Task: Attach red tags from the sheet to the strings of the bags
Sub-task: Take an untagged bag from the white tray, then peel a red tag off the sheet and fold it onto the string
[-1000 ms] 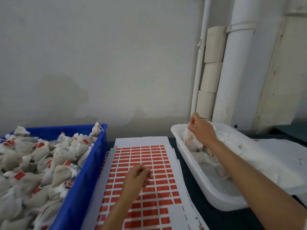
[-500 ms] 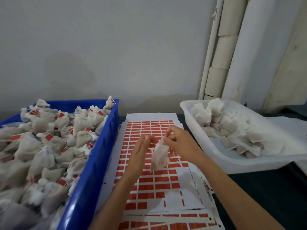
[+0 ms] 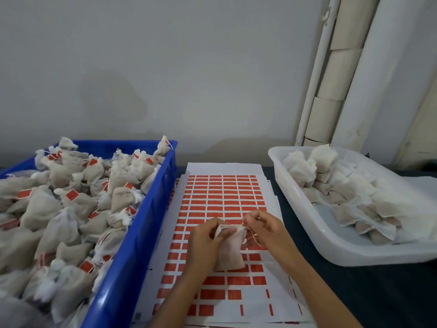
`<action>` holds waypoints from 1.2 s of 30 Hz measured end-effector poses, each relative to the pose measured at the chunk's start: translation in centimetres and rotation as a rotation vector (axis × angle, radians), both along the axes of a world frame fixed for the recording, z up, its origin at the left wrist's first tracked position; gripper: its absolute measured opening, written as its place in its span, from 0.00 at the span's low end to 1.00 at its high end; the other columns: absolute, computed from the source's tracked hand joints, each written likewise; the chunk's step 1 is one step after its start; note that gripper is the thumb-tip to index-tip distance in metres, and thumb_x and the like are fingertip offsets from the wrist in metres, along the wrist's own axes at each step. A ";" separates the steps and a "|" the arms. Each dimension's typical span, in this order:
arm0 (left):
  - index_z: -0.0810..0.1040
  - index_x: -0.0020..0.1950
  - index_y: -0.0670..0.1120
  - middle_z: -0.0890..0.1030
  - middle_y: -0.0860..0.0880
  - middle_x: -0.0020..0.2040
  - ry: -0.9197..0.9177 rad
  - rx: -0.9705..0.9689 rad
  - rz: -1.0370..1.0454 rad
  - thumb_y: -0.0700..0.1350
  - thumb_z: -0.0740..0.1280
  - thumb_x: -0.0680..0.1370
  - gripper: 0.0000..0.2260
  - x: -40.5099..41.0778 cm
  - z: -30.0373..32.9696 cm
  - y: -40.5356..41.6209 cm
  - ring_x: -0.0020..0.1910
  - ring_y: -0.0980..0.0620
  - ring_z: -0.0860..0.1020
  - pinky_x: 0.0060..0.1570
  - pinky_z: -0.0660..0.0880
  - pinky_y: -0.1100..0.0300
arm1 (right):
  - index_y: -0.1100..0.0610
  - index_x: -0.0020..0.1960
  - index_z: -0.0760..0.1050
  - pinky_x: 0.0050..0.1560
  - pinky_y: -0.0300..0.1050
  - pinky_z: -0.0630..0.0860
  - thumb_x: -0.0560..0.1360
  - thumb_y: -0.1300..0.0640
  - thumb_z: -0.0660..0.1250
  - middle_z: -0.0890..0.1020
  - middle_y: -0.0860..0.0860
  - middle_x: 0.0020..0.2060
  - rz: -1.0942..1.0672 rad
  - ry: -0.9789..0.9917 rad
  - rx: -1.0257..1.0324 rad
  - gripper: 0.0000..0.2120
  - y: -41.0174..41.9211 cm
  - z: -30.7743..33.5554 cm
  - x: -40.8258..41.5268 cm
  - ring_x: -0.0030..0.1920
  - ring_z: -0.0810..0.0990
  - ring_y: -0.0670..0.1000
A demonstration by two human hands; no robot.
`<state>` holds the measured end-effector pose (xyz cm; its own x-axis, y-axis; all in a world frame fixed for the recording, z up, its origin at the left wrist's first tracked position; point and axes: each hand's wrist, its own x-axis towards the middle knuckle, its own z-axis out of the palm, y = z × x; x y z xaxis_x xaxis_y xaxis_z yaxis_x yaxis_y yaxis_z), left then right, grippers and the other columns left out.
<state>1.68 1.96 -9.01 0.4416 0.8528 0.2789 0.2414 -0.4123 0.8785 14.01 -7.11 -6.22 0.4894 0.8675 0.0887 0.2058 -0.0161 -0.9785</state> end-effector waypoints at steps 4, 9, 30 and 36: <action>0.78 0.42 0.54 0.79 0.60 0.40 -0.071 -0.055 -0.001 0.51 0.68 0.74 0.03 -0.1 0.1 -0.1 0.40 0.58 0.78 0.32 0.70 0.75 | 0.57 0.46 0.76 0.39 0.36 0.78 0.74 0.57 0.67 0.82 0.48 0.36 0.035 -0.082 0.011 0.03 -0.7 -0.5 0.4 0.34 0.81 0.49; 0.77 0.44 0.54 0.78 0.63 0.42 -0.105 -0.116 -0.054 0.50 0.66 0.75 0.02 -0.2 0.2 -0.7 0.43 0.59 0.77 0.35 0.69 0.74 | 0.57 0.40 0.77 0.39 0.34 0.77 0.75 0.59 0.66 0.81 0.47 0.31 -0.017 -0.172 0.058 0.05 -1.0 -1.3 0.6 0.31 0.79 0.47; 0.78 0.39 0.57 0.76 0.73 0.37 -0.078 -0.214 -0.092 0.50 0.75 0.67 0.07 -0.2 0.0 -1.1 0.42 0.73 0.74 0.27 0.69 0.77 | 0.43 0.36 0.70 0.43 0.25 0.72 0.74 0.55 0.66 0.77 0.37 0.34 -0.136 -0.572 0.109 0.11 -1.1 -2.3 -0.2 0.44 0.77 0.39; 0.78 0.39 0.58 0.78 0.70 0.38 -0.123 -0.272 -0.048 0.55 0.73 0.66 0.06 -0.1 0.0 -1.2 0.41 0.62 0.77 0.35 0.68 0.71 | 0.42 0.36 0.68 0.43 0.25 0.72 0.74 0.53 0.67 0.77 0.37 0.34 -0.144 -0.627 0.058 0.12 -1.0 -2.6 -0.5 0.40 0.78 0.43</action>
